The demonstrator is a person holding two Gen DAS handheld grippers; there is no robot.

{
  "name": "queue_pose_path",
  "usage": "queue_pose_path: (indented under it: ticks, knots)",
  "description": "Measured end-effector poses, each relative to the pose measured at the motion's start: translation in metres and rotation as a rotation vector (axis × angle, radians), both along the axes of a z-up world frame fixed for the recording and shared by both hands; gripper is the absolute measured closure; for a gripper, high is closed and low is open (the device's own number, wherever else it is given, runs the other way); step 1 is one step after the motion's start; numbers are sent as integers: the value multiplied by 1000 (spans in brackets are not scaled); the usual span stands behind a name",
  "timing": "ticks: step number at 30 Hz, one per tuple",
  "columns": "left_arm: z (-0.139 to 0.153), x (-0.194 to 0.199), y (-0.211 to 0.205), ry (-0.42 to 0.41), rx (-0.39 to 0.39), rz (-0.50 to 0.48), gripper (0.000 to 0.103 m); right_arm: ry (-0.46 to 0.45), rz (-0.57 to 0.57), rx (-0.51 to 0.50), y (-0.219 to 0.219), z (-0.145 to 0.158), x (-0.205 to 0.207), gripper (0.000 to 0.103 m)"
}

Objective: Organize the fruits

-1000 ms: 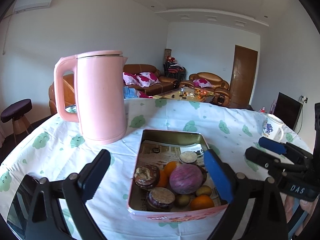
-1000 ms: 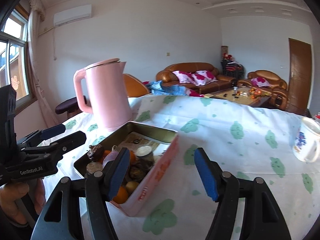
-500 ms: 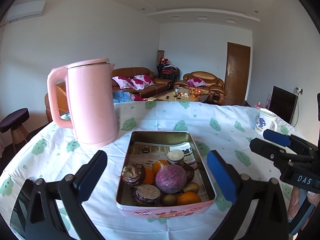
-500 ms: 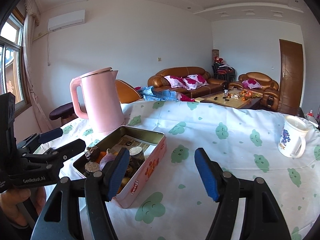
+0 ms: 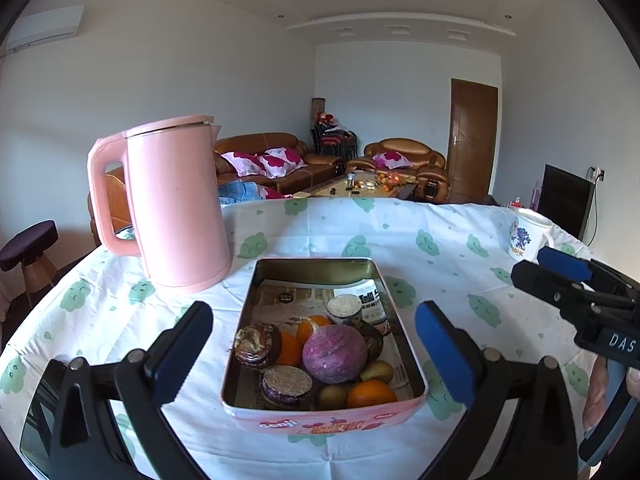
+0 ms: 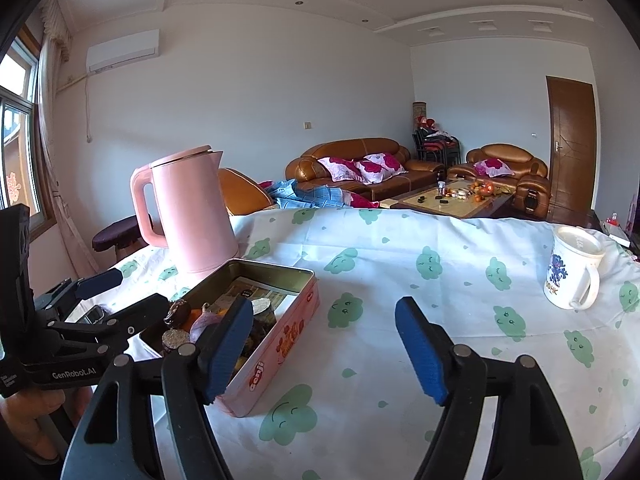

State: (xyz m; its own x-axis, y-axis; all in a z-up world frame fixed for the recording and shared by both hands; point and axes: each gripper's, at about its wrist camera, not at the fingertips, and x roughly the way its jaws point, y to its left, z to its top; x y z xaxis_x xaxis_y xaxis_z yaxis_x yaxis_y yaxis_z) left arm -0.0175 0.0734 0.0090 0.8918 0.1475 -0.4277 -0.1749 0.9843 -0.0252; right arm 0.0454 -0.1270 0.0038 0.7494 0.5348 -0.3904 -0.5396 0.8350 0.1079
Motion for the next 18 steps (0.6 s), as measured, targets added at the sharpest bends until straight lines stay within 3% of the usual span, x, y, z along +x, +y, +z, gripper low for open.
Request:
queue_pose_path:
  ticks: [18]
  knots:
    - [1, -1, -7, -4, 7, -18, 0, -31, -20, -18, -5, 3, -7, 28]
